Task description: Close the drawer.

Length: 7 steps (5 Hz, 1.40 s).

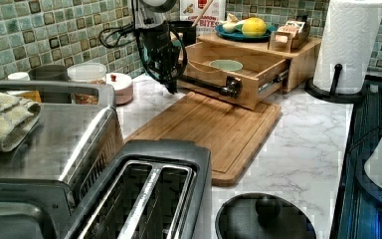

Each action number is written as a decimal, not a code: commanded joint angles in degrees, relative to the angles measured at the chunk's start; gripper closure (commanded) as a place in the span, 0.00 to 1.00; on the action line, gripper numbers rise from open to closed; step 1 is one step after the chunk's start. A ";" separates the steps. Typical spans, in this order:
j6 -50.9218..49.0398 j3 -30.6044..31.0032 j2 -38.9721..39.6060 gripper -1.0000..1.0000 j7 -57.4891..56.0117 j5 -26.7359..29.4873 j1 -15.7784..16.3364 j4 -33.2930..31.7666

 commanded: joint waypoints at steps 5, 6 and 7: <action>7.72 0.30 -10.81 1.00 -5.12 4.98 -8.14 -13.91; 6.72 0.15 -10.64 1.00 -4.37 4.47 -7.66 -13.19; 4.47 0.10 -9.94 1.00 -6.60 4.91 -8.25 -11.19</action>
